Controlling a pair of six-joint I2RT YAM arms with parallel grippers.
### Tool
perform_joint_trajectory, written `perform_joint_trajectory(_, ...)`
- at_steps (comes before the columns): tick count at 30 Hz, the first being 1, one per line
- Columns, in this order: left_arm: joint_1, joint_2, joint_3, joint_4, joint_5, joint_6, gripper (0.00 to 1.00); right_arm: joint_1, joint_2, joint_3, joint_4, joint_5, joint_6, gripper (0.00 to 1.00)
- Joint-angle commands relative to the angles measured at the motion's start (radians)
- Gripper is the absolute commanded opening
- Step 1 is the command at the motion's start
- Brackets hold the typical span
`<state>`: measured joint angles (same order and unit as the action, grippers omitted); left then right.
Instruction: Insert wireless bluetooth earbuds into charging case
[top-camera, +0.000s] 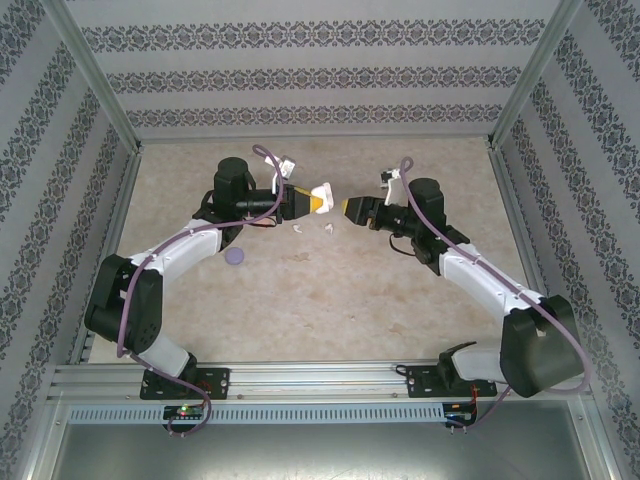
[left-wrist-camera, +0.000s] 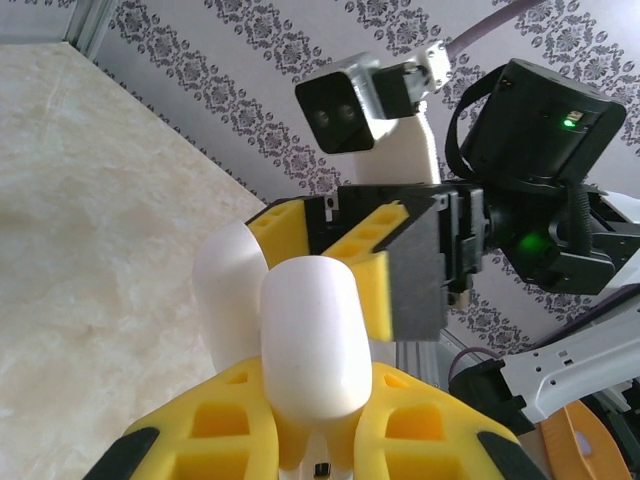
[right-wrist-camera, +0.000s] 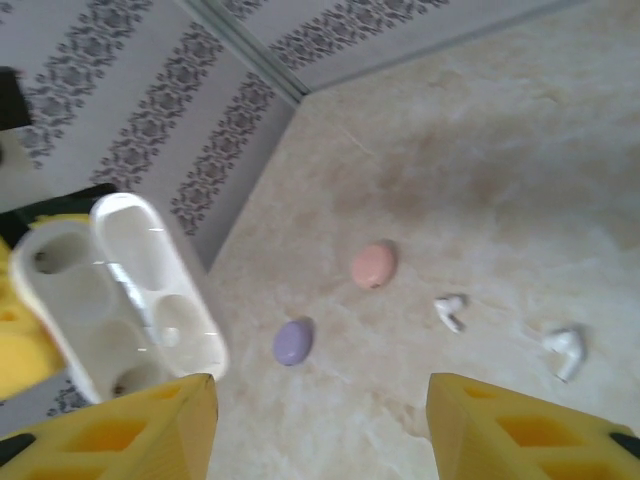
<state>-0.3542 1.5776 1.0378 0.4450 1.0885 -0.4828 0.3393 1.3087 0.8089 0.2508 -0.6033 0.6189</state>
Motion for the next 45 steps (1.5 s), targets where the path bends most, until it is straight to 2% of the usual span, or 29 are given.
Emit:
perform_joint_trajectory(1, -0.008, 0.013, -0.011, 0.097, 0.033, -0.029, 0.00, 0.013, 0.001, 0.013, 0.089, -0.045, 0.050, 0.55)
perform_joint_trajectory(7, -0.014, 0.019, -0.008, 0.109, 0.030, -0.036, 0.00, 0.020, 0.040, 0.020, 0.185, -0.077, 0.114, 0.49)
perform_joint_trajectory(28, -0.029, 0.042, -0.010, 0.169, 0.018, -0.067, 0.00, 0.044, 0.139, 0.028, 0.336, -0.102, 0.216, 0.36)
perform_joint_trajectory(32, -0.033, 0.047, -0.021, 0.195, 0.010, -0.078, 0.00, 0.043, 0.149, 0.035, 0.362, -0.112, 0.239, 0.28)
perform_joint_trajectory(38, -0.039, 0.056, -0.033, 0.214, -0.004, -0.085, 0.00, 0.043, 0.150, 0.044, 0.361, -0.105, 0.250, 0.06)
perform_joint_trajectory(39, -0.040, 0.056, -0.034, 0.210, -0.011, -0.085, 0.01, 0.043, 0.149, 0.047, 0.356, -0.103, 0.250, 0.03)
perform_joint_trajectory(41, -0.040, 0.057, -0.036, 0.202, -0.031, -0.080, 0.11, 0.039, 0.151, 0.052, 0.340, -0.097, 0.249, 0.01)
perform_joint_trajectory(45, -0.040, 0.055, -0.030, 0.153, -0.078, -0.055, 0.39, 0.021, 0.157, 0.067, 0.298, -0.092, 0.241, 0.00)
